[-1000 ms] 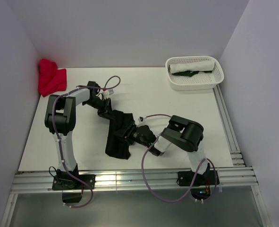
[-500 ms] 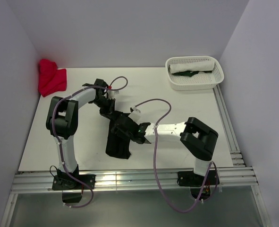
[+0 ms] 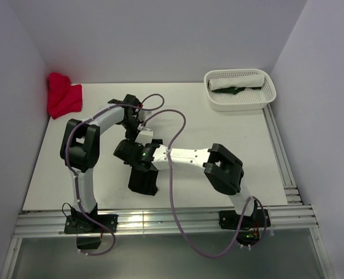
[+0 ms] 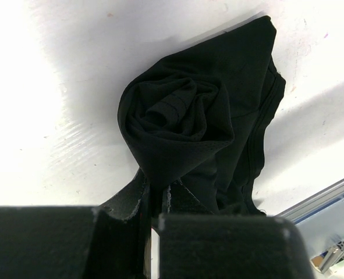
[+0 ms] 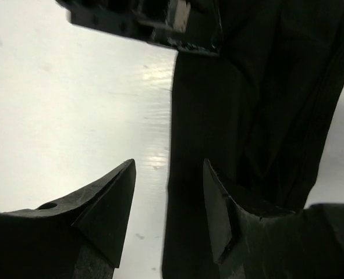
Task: Roll the t-shirts
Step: Roll the tshirt
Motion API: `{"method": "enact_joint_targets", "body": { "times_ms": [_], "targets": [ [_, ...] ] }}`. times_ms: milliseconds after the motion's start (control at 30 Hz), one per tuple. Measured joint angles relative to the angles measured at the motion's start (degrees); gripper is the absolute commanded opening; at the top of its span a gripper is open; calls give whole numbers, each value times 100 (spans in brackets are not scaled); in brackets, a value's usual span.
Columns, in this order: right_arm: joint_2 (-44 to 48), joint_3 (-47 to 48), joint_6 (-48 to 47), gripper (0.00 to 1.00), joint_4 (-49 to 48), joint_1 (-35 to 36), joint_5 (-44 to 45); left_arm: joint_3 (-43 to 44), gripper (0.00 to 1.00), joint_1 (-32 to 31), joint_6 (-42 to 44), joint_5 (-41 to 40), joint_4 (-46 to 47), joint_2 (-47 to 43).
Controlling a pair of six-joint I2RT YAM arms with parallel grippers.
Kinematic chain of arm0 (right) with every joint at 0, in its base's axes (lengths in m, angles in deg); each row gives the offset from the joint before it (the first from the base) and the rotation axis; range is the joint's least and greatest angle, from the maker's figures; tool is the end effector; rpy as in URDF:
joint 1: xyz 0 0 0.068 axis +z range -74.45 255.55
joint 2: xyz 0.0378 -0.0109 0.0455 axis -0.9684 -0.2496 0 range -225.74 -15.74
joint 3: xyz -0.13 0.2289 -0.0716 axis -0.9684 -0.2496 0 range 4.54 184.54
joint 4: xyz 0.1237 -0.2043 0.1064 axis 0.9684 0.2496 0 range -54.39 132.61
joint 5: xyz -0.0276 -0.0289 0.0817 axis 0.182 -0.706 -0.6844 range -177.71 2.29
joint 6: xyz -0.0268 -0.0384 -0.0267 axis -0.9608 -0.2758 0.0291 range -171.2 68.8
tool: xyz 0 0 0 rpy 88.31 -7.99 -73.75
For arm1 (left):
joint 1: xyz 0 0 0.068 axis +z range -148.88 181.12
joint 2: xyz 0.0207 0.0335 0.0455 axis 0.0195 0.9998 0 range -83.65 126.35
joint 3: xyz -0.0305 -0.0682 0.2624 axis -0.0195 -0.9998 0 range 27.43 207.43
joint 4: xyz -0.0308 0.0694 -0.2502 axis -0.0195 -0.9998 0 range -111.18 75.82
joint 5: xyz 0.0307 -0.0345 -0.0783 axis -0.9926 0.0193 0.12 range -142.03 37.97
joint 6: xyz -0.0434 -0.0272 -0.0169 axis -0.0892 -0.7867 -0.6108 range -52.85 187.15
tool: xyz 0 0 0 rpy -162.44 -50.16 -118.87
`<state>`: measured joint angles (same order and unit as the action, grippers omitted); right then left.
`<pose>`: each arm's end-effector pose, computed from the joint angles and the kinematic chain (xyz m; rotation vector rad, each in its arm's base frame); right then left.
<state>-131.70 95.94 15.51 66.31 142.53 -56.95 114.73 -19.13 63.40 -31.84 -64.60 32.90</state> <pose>0.1900 0.4006 0.2176 0.1999 2.3887 0.4288 0.3715 -0.1501 0.1766 0.4758 2.9475 -0.5759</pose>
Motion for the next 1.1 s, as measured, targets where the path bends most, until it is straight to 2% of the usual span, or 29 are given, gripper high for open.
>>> {"method": "enact_joint_targets", "body": {
  "times_ms": [300,567,700,733,867,900,933,1033,1100],
  "targets": [
    [-455,133,-103,57,468,22,2,125,1,-240,-52,-122,-140,37],
    [-629,133,-105,59,522,39,-35,273,16,-319,-144,-107,-260,63],
    [-656,133,-105,58,562,42,-61,304,33,-319,-175,-90,-289,63],
    [-667,133,-103,57,566,42,-76,326,40,-319,-181,-70,-306,63],
    [-706,79,-105,38,520,42,-149,514,60,-286,-149,96,-356,63],
    [-699,37,-103,36,468,44,-136,577,66,-262,-120,157,-352,63],
    [-682,-4,-81,35,413,50,-116,645,68,-227,-122,227,-328,63],
    [-522,-348,-63,21,26,55,-136,901,71,-46,-42,592,-415,66],
    [-358,-682,-66,19,-345,52,-153,1108,71,114,24,879,-442,66]
  ]
}}
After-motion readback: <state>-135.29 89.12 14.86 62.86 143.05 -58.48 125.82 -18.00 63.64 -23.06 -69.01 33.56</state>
